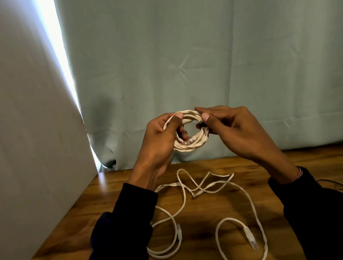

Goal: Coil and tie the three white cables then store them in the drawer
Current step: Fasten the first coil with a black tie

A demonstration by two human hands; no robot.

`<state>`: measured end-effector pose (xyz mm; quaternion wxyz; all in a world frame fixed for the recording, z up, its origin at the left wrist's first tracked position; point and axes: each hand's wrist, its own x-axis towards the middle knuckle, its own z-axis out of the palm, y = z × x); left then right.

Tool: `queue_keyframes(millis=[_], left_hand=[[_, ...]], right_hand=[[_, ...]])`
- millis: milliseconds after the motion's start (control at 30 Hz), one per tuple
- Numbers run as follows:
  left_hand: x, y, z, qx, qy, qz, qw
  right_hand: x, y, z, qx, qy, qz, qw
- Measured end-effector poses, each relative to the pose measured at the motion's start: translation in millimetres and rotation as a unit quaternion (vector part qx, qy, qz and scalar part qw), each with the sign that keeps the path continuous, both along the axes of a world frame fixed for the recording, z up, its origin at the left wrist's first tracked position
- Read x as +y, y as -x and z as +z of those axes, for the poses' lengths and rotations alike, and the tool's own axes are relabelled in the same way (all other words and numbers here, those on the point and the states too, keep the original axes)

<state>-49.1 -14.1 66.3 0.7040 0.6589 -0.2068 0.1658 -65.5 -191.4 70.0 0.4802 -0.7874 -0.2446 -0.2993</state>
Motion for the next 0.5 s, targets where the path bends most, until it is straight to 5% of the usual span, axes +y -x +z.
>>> queue_keyframes(millis=[233,367,500], left_hand=[[9.1,-2.3,3.0,-0.022,0.001,0.003,1.0],[13.6,-1.4,5.2,-0.017,0.034,-0.027,0.999],[15.4,1.0,7.4,-0.022,0.047,-0.05,0.997]], right_hand=[[-6.7,8.3,8.6,0.166,-0.199,0.181,0.949],[-2.7,10.7,10.9,0.1,-0.236,0.115,0.96],[4.5,12.3,7.1,-0.041,-0.165,0.058,0.984]])
